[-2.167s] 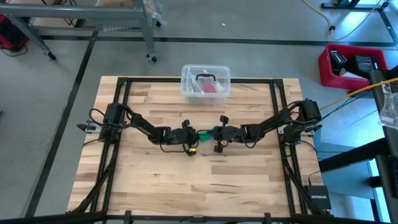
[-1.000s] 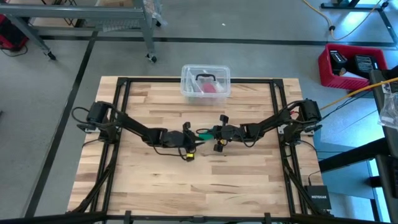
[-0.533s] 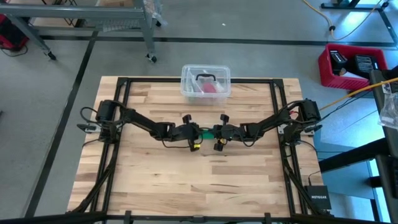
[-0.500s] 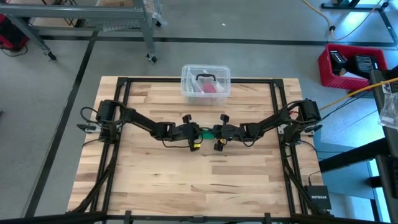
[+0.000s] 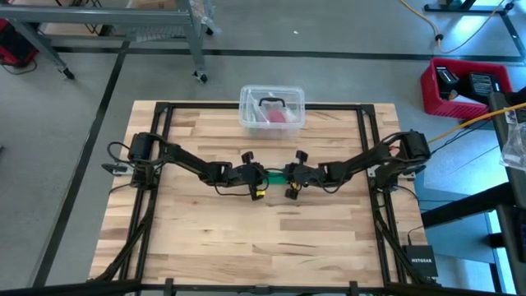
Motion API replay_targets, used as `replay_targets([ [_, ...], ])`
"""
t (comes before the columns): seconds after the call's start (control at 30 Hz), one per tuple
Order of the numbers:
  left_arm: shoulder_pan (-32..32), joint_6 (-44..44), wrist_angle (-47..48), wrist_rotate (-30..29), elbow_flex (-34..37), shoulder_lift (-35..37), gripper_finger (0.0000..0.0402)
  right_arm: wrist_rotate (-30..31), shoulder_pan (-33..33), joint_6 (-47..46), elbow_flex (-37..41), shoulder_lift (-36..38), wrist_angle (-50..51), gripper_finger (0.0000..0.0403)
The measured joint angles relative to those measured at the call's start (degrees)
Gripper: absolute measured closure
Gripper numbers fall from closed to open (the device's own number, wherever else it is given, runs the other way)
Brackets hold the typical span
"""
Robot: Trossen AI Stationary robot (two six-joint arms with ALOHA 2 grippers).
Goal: Roll bandage
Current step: Roll the green bandage
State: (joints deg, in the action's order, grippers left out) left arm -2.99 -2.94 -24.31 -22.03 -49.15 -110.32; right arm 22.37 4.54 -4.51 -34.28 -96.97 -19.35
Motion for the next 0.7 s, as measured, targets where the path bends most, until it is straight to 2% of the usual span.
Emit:
replay_targets([
  [0.23,0.0,0.5,0.0,0.1,0.1,-0.1,0.0361,1.3,0.0,2.5,0.2,4.2,9.7,0.0306],
  [0.5,0.0,0.6,0.4,0.1,0.3,-0.1,0.0361,2.4,0.0,3.5,0.4,6.3,13.8,0.0304],
  [0.63,0.0,0.6,0.4,0.1,0.3,-0.1,0.0361,1.9,0.0,3.5,-1.2,10.6,18.6,0.0303],
  [0.7,0.0,0.5,0.4,0.1,0.3,-0.1,0.0361,-0.2,0.0,3.4,-2.6,13.1,19.8,0.0303],
])
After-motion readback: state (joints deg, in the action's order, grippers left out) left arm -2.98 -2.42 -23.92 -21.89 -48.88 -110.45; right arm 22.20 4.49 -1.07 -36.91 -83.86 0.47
